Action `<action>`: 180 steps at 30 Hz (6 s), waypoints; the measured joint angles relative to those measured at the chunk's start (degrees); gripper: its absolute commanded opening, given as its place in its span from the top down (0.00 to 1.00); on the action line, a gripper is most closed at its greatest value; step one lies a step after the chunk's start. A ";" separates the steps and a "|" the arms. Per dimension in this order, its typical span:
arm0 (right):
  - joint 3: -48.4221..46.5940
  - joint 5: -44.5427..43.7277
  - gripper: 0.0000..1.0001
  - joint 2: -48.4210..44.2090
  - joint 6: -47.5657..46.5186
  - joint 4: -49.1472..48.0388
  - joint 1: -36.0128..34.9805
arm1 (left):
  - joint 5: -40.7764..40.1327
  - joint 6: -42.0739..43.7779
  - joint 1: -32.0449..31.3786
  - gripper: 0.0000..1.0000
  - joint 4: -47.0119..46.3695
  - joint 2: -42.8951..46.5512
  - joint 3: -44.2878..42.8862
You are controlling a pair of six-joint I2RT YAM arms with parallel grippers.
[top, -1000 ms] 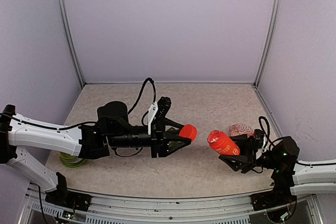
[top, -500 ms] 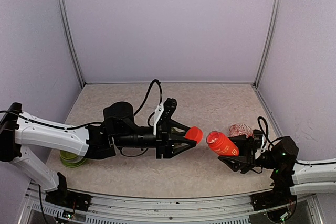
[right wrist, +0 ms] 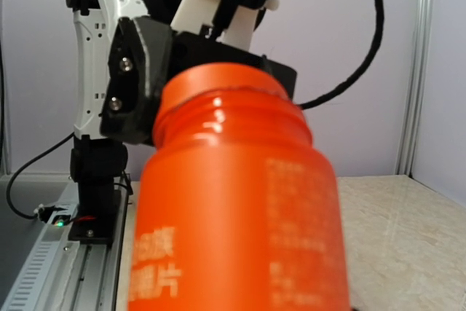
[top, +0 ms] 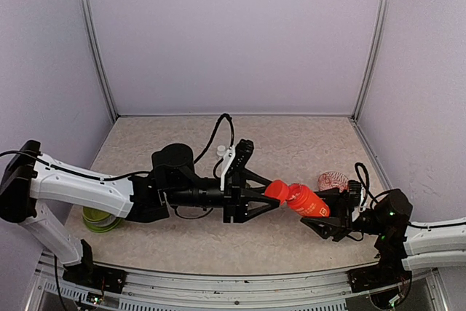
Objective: Sort the pills into containers
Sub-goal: Close the lid of the pill bottle, then screw the lid of the pill bottle onto the pill bottle.
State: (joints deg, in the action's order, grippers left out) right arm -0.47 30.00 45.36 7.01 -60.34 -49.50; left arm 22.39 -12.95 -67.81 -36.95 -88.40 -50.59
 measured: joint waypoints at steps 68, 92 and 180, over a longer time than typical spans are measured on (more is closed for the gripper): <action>-0.15 -13.51 0.97 -4.13 -3.08 8.22 -1.03 | -9.88 -18.03 -0.94 0.39 5.70 -9.51 -12.02; -0.17 -13.11 0.97 -3.26 -3.17 7.67 -1.53 | -6.40 -18.08 1.14 0.01 3.15 -8.57 -5.84; -5.09 -12.90 0.97 -6.27 -7.10 18.12 -2.78 | 0.46 -13.49 1.84 0.65 16.17 -7.93 -16.48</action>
State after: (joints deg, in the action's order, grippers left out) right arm -5.56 17.10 39.09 -0.10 -42.22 -52.27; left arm 22.85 -26.44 -65.98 -20.78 -96.33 -67.07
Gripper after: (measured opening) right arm 0.533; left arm 0.531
